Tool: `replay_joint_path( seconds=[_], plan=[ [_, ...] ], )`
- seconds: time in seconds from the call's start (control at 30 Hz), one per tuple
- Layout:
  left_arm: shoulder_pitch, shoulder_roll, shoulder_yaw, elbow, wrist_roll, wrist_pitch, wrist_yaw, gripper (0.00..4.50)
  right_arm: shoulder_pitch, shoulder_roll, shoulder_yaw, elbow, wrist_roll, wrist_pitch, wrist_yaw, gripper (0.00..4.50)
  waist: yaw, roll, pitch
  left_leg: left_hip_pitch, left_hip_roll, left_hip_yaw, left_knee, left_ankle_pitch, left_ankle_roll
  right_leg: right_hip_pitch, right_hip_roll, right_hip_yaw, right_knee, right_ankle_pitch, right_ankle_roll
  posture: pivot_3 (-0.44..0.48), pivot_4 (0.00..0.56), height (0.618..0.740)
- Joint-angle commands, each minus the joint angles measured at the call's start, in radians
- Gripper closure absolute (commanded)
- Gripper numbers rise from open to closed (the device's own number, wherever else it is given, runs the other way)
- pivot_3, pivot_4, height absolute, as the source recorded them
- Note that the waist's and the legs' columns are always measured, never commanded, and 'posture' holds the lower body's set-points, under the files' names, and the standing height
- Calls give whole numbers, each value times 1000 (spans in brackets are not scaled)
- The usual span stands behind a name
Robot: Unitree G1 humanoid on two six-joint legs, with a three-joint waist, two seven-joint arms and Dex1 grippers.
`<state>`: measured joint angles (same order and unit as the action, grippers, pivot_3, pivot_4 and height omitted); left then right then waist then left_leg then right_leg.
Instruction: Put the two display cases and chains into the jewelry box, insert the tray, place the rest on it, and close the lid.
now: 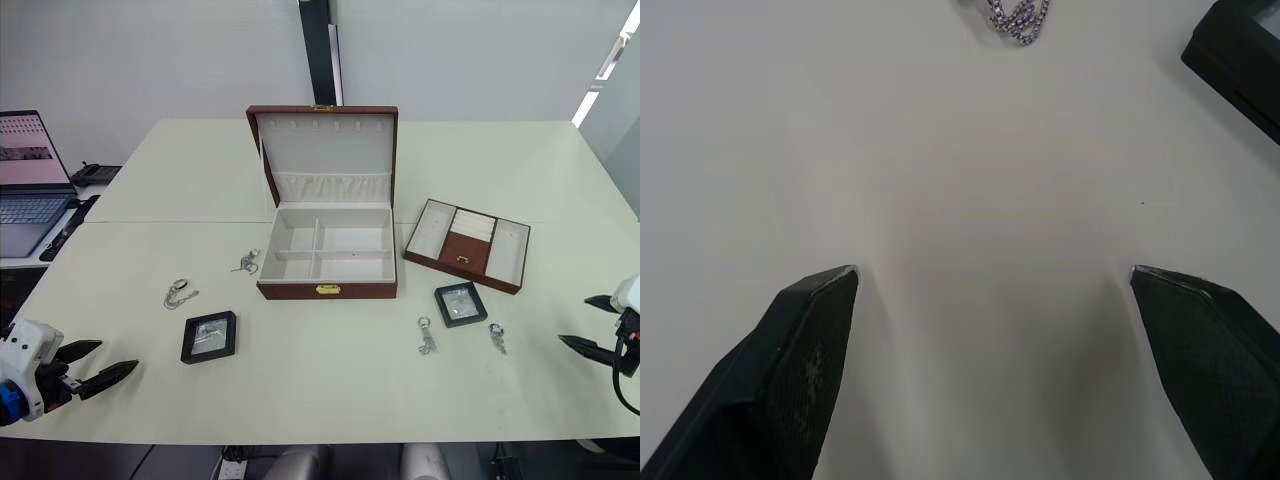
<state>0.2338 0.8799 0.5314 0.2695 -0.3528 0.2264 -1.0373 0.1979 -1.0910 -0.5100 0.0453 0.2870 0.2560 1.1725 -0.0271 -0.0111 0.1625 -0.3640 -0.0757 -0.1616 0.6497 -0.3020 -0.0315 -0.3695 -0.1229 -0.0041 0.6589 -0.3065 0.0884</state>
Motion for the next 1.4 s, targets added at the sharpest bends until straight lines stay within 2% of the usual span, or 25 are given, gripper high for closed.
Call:
replay_joint_path(
  seconds=[0.03,0.4,0.57,0.77,0.9,0.93,1.0,1.13,1.27,1.4],
  plan=[
    [15,2,30,-6,-14,-16,-2,0,-10,-4,-19,1,-1,-8,-10,47,0,0,0,0,0,0,0,0,0,0,0,0,0,0,0,0,150,740],
    [-11,3,71,10,-35,-21,38,0,-78,40,-31,14,53,11,-43,47,-1,0,0,0,0,0,0,0,0,0,0,0,1,0,0,0,150,740],
    [-51,-18,93,-63,-94,22,73,0,-120,59,-41,-52,81,37,-94,47,-1,0,0,0,0,0,0,0,-1,0,0,0,1,0,0,0,150,740],
    [-167,-56,24,-237,-168,220,178,0,-226,108,36,-239,119,183,-221,47,-1,0,0,0,0,-1,1,3,-5,0,0,0,3,0,0,0,150,740],
    [-276,-76,-73,-291,-140,257,233,0,-329,142,140,-296,108,245,-290,47,-1,0,0,0,0,-1,1,3,-6,0,0,0,3,0,0,0,150,740],
    [-310,-81,-104,-289,-125,256,243,392,-366,155,182,-295,92,242,-305,198,-1,0,0,0,0,-1,2,3,-6,0,0,0,3,0,0,0,150,740],
    [-350,-85,-139,-282,-105,251,256,881,-410,171,233,-290,71,241,-321,621,-2,0,0,0,0,-1,2,3,-6,-1,0,0,3,0,0,0,150,740],
    [-438,-86,-228,-240,-50,227,251,2128,-509,205,384,-266,21,250,-325,1991,-4,0,0,-1,0,0,2,4,-6,-2,0,0,3,0,0,0,150,740],
    [-586,-110,-328,-118,22,224,280,3290,-646,284,532,-169,-57,241,-343,3009,-4,0,0,-1,-1,0,4,4,-6,-3,0,-1,4,0,-1,0,150,740],
    [-680,-136,-404,-30,69,258,281,4500,-740,357,607,-82,-98,247,-351,4067,-5,0,0,-3,-1,-2,9,4,-6,-3,0,-1,5,1,-1,0,150,740]
  ],
)
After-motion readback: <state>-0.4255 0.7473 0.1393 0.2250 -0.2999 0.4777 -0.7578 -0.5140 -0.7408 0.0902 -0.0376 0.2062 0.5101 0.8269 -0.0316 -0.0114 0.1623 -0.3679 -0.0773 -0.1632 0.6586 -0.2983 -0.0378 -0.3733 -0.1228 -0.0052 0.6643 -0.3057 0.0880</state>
